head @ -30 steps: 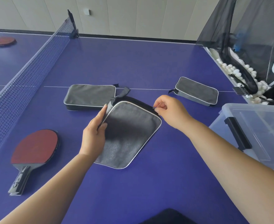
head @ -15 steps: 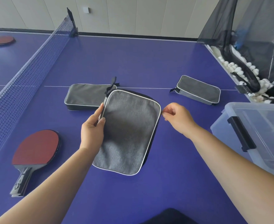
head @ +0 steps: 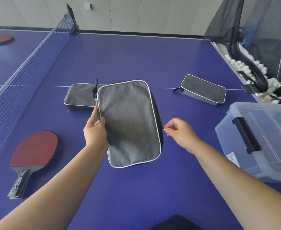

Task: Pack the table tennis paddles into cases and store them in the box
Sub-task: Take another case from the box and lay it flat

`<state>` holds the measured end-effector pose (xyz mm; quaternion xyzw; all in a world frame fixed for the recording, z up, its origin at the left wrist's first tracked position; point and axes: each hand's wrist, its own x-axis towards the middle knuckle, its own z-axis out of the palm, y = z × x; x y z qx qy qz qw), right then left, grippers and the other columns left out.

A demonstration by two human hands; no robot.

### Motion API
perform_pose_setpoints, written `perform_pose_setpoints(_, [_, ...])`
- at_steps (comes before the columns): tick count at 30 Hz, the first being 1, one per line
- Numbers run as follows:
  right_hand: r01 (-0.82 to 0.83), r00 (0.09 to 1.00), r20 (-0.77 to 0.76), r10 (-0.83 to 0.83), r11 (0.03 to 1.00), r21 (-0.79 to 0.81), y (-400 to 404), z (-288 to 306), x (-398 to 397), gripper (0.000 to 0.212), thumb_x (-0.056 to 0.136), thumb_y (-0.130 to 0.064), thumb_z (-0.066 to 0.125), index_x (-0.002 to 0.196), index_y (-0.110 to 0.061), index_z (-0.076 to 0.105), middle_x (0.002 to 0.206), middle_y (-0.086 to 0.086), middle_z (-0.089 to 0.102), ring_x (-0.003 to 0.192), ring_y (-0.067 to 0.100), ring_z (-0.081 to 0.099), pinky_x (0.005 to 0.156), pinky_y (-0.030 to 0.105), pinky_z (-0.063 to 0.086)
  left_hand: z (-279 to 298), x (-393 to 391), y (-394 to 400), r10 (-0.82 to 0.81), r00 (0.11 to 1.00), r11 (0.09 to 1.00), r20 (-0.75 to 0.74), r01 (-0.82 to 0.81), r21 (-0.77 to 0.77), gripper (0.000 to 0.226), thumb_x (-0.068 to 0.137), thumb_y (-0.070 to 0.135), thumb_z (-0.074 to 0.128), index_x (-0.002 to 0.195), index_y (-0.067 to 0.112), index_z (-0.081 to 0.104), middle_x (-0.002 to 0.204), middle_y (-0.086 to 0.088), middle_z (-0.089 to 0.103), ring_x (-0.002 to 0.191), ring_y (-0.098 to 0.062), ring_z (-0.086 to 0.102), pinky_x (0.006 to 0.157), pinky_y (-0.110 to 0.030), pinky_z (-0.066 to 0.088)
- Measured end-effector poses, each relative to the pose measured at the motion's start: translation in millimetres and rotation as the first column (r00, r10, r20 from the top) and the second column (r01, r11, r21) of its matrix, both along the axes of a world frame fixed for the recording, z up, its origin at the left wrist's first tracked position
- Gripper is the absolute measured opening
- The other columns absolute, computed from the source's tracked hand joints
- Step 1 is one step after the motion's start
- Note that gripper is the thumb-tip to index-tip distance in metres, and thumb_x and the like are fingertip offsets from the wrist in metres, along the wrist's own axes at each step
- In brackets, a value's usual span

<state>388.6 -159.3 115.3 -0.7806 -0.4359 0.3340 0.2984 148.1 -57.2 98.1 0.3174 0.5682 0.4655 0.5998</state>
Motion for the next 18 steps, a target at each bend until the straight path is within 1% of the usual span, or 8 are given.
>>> perform_pose_setpoints(3, [0.004, 0.999, -0.034, -0.005, 0.999, -0.032, -8, -8, -2, 0.005, 0.095, -0.021, 0.059, 0.094, -0.017, 0.062, 0.085, -0.002, 0.066, 0.078, 0.01, 0.059, 0.065, 0.02, 0.044, 1, -2, 4, 0.126, 0.992, 0.99, 0.011, -0.125, -0.071, 0.048, 0.097, 0.012, 0.051, 0.13, 0.047, 0.057, 0.095, 0.024, 0.068, 0.089, -0.008, 0.06, 0.09, -0.024, 0.049])
perform_pose_setpoints(7, [0.045, 0.99, -0.128, -0.052, 0.998, -0.053, -13, -16, -7, 0.006, 0.096, -0.02, 0.058, 0.097, -0.014, 0.062, 0.086, 0.0, 0.066, 0.076, 0.009, 0.058, 0.068, 0.023, 0.046, -2, -2, 2, 0.207, 0.978, 0.972, 0.024, -0.203, -0.119, 0.05, 0.095, 0.012, 0.053, 0.131, 0.047, 0.056, 0.106, 0.023, 0.068, 0.083, -0.009, 0.057, 0.096, -0.03, 0.048])
perform_pose_setpoints(9, [0.112, 0.96, -0.25, -0.124, 0.992, -0.062, -15, -20, -10, 0.007, 0.095, -0.017, 0.059, 0.097, -0.011, 0.061, 0.086, 0.003, 0.065, 0.074, 0.011, 0.057, 0.068, 0.026, 0.047, -3, 2, 1, 0.27, 0.962, 0.953, 0.035, -0.262, -0.154, 0.05, 0.095, 0.011, 0.052, 0.13, 0.047, 0.058, 0.111, 0.022, 0.067, 0.085, -0.009, 0.058, 0.095, -0.03, 0.05])
perform_pose_setpoints(11, [0.192, 0.881, -0.422, -0.213, 0.977, -0.092, -17, -24, -16, 0.006, 0.095, -0.013, 0.06, 0.097, -0.007, 0.06, 0.085, 0.005, 0.061, 0.071, 0.011, 0.055, 0.062, 0.025, 0.042, -3, 7, 1, 0.337, 0.94, 0.926, 0.059, -0.32, -0.198, 0.051, 0.096, 0.009, 0.051, 0.131, 0.046, 0.058, 0.12, 0.019, 0.066, 0.089, -0.006, 0.06, 0.087, -0.024, 0.049])
perform_pose_setpoints(13, [0.254, 0.762, -0.582, -0.283, 0.958, -0.133, -19, -27, -24, 0.003, 0.094, -0.008, 0.061, 0.094, -0.006, 0.059, 0.084, 0.005, 0.057, 0.069, 0.011, 0.053, 0.059, 0.023, 0.038, -2, 12, -1, 0.389, 0.917, 0.899, 0.093, -0.356, -0.254, 0.052, 0.096, 0.008, 0.049, 0.134, 0.043, 0.056, 0.13, 0.016, 0.061, 0.097, -0.004, 0.06, 0.083, -0.025, 0.047])
perform_pose_setpoints(15, [0.277, 0.656, -0.686, -0.315, 0.946, -0.17, -21, -30, -33, 0.004, 0.093, -0.005, 0.062, 0.092, -0.006, 0.058, 0.084, 0.006, 0.054, 0.068, 0.012, 0.052, 0.057, 0.022, 0.035, -1, 17, -2, 0.423, 0.899, 0.876, 0.117, -0.373, -0.305, 0.054, 0.093, 0.005, 0.045, 0.132, 0.04, 0.058, 0.132, 0.017, 0.06, 0.092, -0.007, 0.057, 0.077, -0.025, 0.046])
perform_pose_setpoints(16, [0.27, 0.619, -0.719, -0.315, 0.946, -0.181, -22, -31, -37, 0.005, 0.093, -0.004, 0.061, 0.09, -0.006, 0.058, 0.083, 0.006, 0.054, 0.067, 0.012, 0.051, 0.057, 0.021, 0.035, 0, 20, -2, 0.442, 0.888, 0.863, 0.128, -0.382, -0.331, 0.056, 0.09, 0.002, 0.042, 0.129, 0.038, 0.06, 0.127, 0.017, 0.062, 0.085, -0.008, 0.053, 0.072, -0.024, 0.044])
perform_pose_setpoints(18, [0.242, 0.56, -0.771, -0.303, 0.95, -0.198, -24, -32, -49, 0.009, 0.093, -0.001, 0.06, 0.087, -0.006, 0.057, 0.081, 0.006, 0.054, 0.065, 0.012, 0.05, 0.056, 0.02, 0.034, 1, 27, -1, 0.472, 0.867, 0.842, 0.159, -0.39, -0.373, 0.059, 0.083, -0.001, 0.034, 0.119, 0.034, 0.067, 0.106, 0.018, 0.066, 0.078, -0.012, 0.047, 0.066, -0.023, 0.04])
